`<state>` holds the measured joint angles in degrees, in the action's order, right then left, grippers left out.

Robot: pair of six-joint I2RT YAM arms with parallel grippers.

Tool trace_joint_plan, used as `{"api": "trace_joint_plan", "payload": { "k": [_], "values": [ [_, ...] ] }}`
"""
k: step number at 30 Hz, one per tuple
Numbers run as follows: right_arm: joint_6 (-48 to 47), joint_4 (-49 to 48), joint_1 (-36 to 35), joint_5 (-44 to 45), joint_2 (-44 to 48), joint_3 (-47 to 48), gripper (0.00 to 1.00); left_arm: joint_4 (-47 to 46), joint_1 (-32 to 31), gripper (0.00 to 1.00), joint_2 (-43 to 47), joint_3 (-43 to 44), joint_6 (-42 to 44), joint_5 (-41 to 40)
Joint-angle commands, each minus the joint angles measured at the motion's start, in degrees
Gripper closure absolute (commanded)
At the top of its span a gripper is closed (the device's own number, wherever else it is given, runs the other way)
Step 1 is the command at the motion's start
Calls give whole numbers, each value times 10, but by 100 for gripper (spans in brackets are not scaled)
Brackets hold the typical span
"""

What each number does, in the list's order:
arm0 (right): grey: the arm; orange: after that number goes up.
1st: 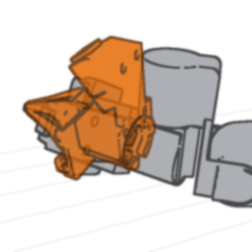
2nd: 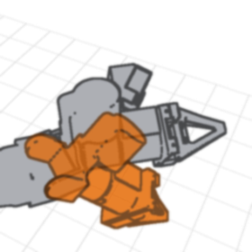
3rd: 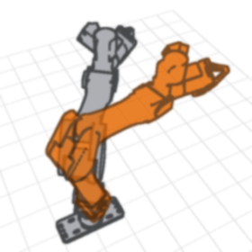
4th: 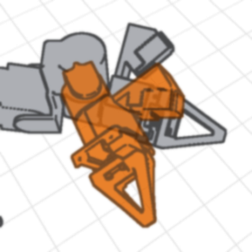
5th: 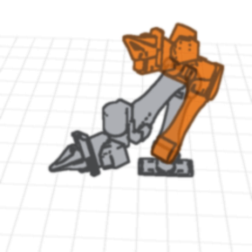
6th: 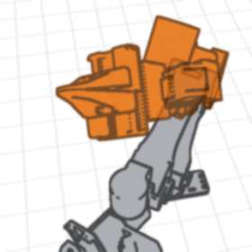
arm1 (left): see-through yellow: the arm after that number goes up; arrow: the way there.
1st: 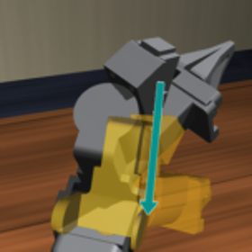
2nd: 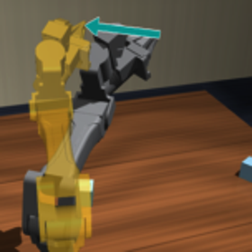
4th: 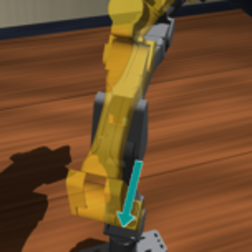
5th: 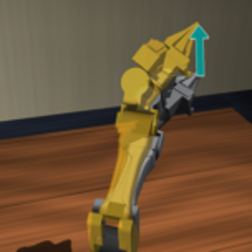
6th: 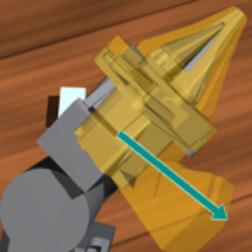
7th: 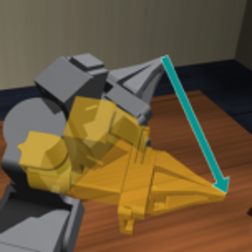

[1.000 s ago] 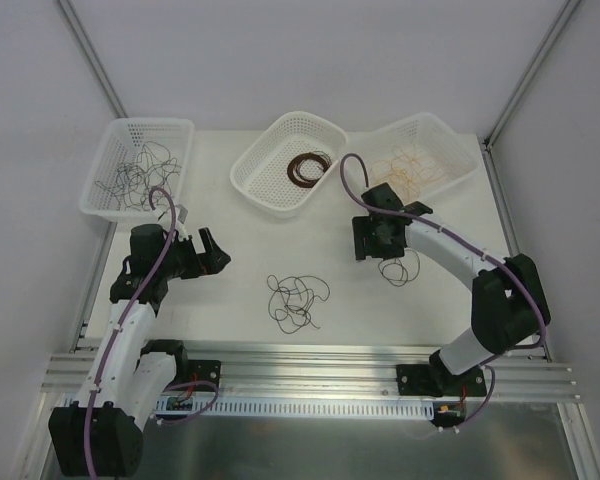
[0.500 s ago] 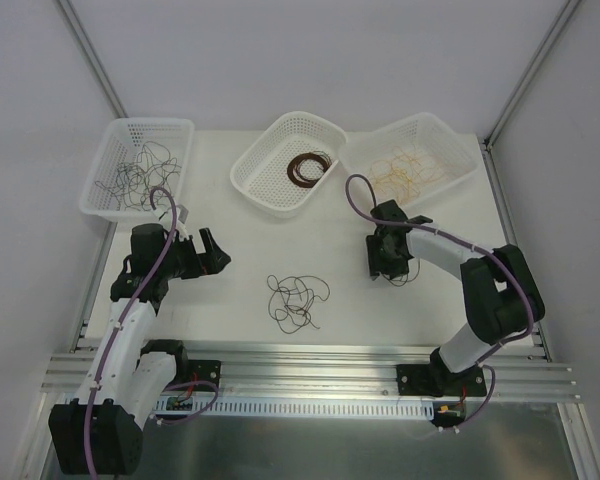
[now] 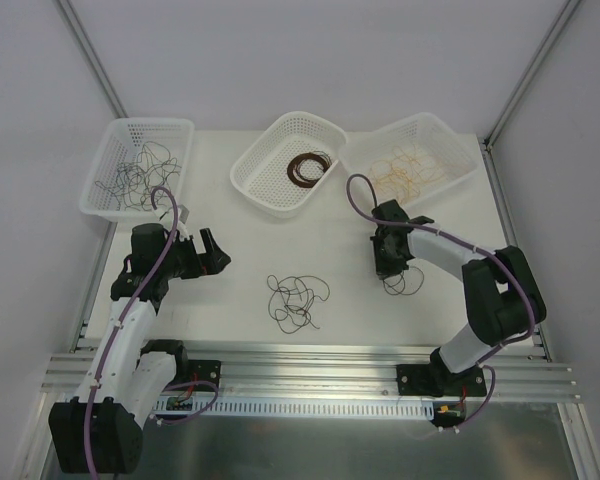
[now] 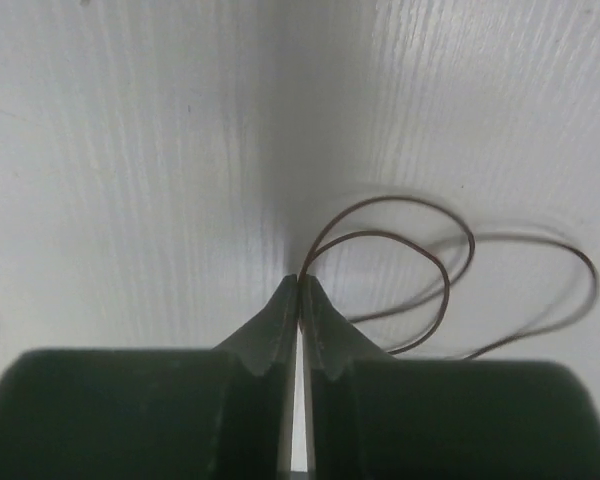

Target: Untangle the cables

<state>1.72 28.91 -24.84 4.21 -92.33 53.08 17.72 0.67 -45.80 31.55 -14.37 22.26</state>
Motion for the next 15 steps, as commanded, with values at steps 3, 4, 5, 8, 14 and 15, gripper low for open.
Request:
{"api": "trace_joint_plan", "payload": {
  "k": [3, 4, 5, 8, 14, 15],
  "values": [
    [-8, 45, -5, -1, 71, 61, 99, -21, -5, 1, -4, 6, 9, 8],
    [-14, 67, -6, 5, 79, 92, 99, -21, -5, 1, -5, 6, 9, 8],
    [-14, 78, -9, 11, 93, 113, 99, -21, -5, 1, -5, 6, 8, 9],
    [-36, 121, -16, 21, 109, 197, 99, -21, -5, 1, -8, 6, 8, 10],
    [-58, 149, -45, 12, 96, 385, 99, -22, -5, 1, -10, 6, 8, 13],
    [-60, 147, -49, 5, 88, 409, 99, -22, -5, 1, -12, 6, 8, 13]
  ]
}}
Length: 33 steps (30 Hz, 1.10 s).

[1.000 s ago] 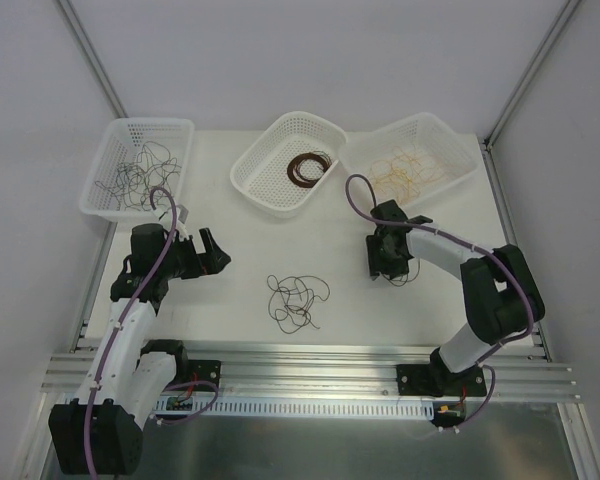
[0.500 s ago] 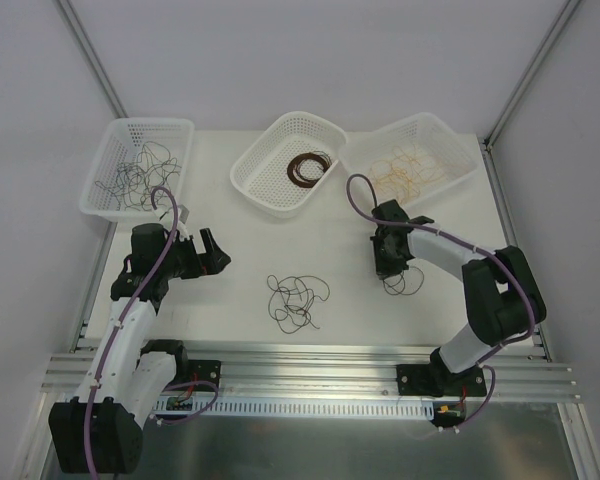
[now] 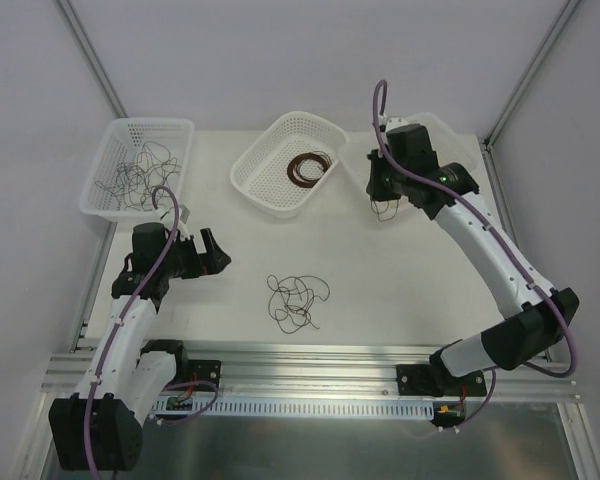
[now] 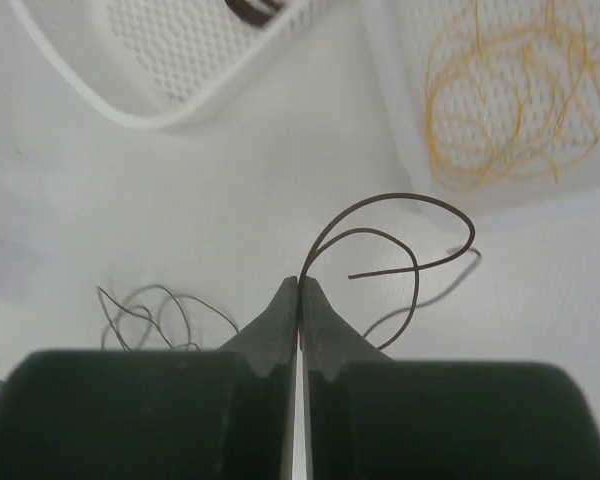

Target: Untangle the cables

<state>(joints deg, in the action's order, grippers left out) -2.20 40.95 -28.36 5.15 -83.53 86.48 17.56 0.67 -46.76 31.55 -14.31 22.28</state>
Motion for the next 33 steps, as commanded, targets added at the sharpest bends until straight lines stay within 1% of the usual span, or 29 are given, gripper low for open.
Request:
{"api": "trace_joint_plan", "payload": {
  "k": [1, 2, 5, 6, 7, 9, 12, 13, 15, 16, 18, 20, 21, 22, 25, 28, 33],
  "values": [
    [-23, 19, -17, -9, -15, 97, 99, -20, -5, 1, -4, 7, 7, 14],
    [-25, 9, -22, -24, -25, 138, 99, -20, -5, 1, -4, 7, 6, 14],
    [-25, -42, -28, -46, -65, 183, 99, -20, -5, 1, -7, 7, 7, 17],
    [-22, -53, -28, -84, -76, 213, 99, -21, -5, 1, -6, 7, 7, 16],
    [-18, -74, -29, -92, -106, 226, 99, -21, -5, 1, -6, 7, 6, 17],
    [-13, -97, -36, -113, -132, 244, 99, -20, -5, 1, -6, 6, 8, 17],
    [13, -168, -42, -163, -176, 252, 99, -20, -4, 1, -4, 4, 9, 16],
    [19, -205, -44, -174, -188, 251, 99, -20, -4, 1, -5, 5, 9, 16],
    [36, -240, -49, -197, -222, 253, 99, -21, -5, 1, -4, 4, 9, 18],
    [40, -268, -53, -200, -233, 255, 98, -20, -5, 1, -4, 4, 10, 17],
    [49, -285, -59, -200, -269, 263, 96, -20, -5, 1, -5, 3, 11, 20],
    [58, -293, -62, -201, -291, 282, 85, -21, -5, 1, -6, 3, 11, 21],
    [64, -294, -61, -201, -302, 287, 77, -21, -5, 1, -7, 3, 11, 23],
    [68, -291, -62, -200, -316, 290, 60, -20, -5, 1, -8, 3, 11, 24],
    [62, -272, -61, -198, -317, 291, 38, -20, -5, 1, -10, 2, 11, 29],
    [52, -253, -61, -194, -287, 261, 30, -20, -20, 1, -12, 3, 10, 31],
    [42, -225, -62, -195, -219, 174, 30, -21, -28, 1, -18, 3, 6, 43]
  ]
}}
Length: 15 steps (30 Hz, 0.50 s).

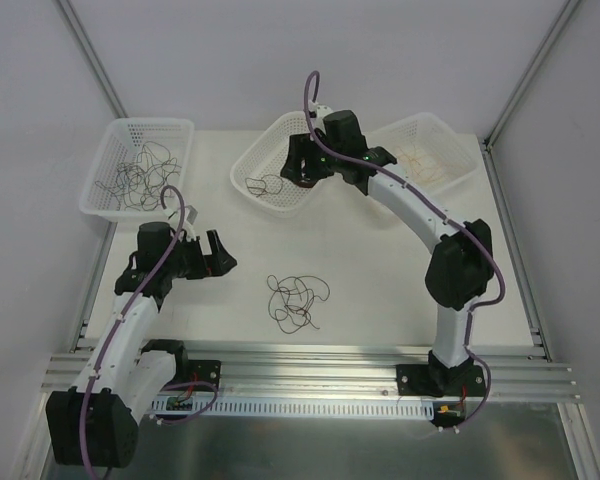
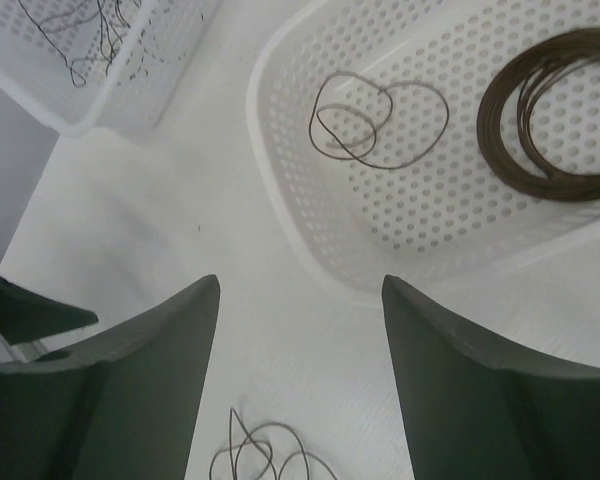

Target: Untangle the cables

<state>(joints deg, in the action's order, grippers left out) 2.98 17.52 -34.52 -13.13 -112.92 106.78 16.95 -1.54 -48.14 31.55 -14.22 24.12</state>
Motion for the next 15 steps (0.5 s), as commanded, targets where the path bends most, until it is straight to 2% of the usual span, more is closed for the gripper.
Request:
{"api": "trace_joint_plan", "payload": {
  "k": [1, 8, 11, 15],
  "values": [
    [-11, 27, 0, -15, 87, -63, 30, -15, -7, 2, -6, 3, 2, 29],
    [-24, 110, -7, -11, 202, -239, 32, -15, -57, 7, -11, -11, -58, 66],
    [-18, 129, -16, 27, 256, -315, 32, -17, -96, 9, -11, -25, -111, 52],
    [15, 125, -27, 55, 317, -406, 32, -25, -156, 15, -11, -23, -179, -5]
  ]
}}
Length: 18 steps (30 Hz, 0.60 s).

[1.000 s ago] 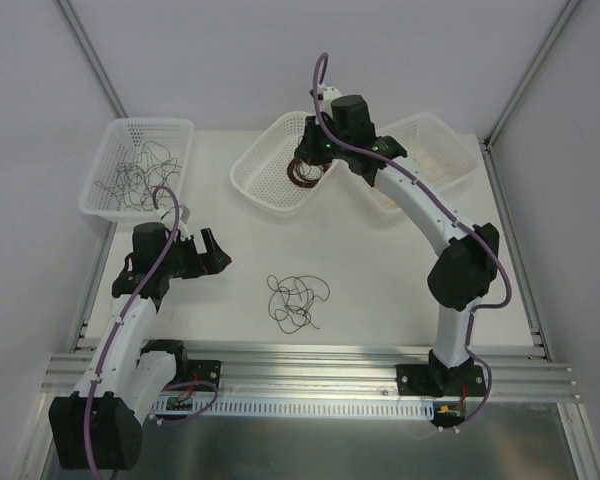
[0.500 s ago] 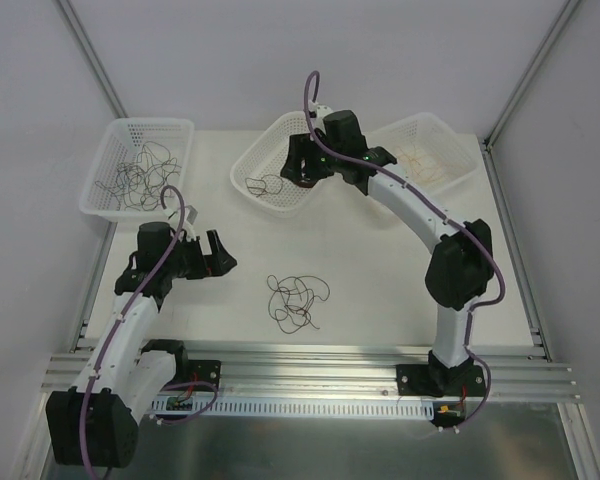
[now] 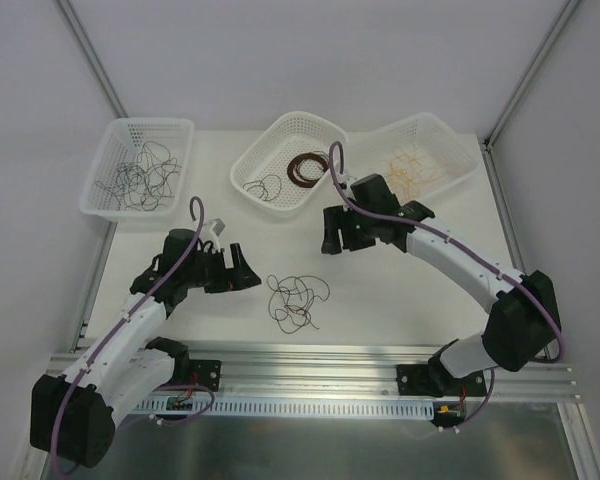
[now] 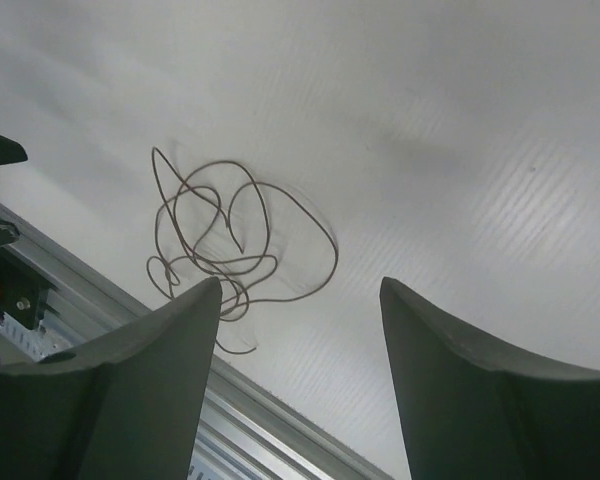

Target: Untangle the cables

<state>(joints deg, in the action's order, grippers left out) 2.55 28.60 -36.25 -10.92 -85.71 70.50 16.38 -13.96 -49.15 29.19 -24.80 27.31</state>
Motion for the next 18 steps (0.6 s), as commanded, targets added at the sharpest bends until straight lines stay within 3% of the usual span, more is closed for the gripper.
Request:
{"api": "trace_joint_plan", "payload": {
  "k": [1, 7, 13, 18],
  "values": [
    [37, 12, -15, 38, 68, -58, 32, -22, -59, 16, -4, 4, -95, -52],
    [81, -14, -43, 79, 116, -142, 27, -25, -140, 22, -89, 57, -156, -168],
    [112, -18, -61, 126, 152, -180, 16, -26, -215, 28, -212, 120, -178, -226],
    [124, -20, -72, 129, 179, -208, 13, -25, -233, 44, -283, 149, -180, -261]
  ]
}}
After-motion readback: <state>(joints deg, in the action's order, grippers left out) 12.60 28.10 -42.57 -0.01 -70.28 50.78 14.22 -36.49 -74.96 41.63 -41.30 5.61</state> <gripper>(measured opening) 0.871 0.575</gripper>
